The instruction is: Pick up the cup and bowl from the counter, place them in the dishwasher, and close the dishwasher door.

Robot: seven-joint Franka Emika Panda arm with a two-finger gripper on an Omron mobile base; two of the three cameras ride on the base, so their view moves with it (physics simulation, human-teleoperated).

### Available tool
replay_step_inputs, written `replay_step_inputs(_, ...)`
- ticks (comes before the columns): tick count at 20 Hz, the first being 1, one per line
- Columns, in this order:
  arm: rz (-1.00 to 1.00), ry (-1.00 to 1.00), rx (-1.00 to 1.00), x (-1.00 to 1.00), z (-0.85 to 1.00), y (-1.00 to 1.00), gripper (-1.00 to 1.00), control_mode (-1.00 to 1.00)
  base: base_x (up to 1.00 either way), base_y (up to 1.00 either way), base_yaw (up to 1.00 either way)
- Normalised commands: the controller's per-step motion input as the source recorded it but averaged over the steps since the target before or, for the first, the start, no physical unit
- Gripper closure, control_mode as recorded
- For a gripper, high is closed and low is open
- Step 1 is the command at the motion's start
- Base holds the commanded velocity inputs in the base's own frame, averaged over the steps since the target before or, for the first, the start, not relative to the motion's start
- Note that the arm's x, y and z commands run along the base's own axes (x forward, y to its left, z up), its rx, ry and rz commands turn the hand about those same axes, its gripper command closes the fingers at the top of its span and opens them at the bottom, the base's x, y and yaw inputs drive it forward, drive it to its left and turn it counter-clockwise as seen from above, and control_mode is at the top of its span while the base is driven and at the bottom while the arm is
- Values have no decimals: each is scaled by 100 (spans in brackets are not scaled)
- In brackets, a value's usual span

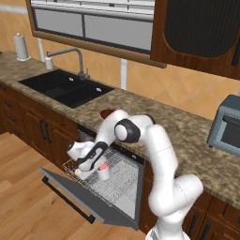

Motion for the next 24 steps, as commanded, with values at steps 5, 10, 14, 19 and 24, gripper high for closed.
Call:
replay_step_inputs(5,-14,-9,0,44,-61,2,100,-100,0,0,0)
replay_step_inputs(10,-5,-15,0,32,-67,0,100,-100,0,0,0)
replay_step_inputs(14,-7,-15,12,24,-44,-6,100,-100,0,0,0)
replay_step_inputs(19,-10,-16,21,22,-38,-28,100,-100,0,0,0)
replay_step_inputs(24,-7,-12,14,17,-65,-8,100,-100,0,0,0)
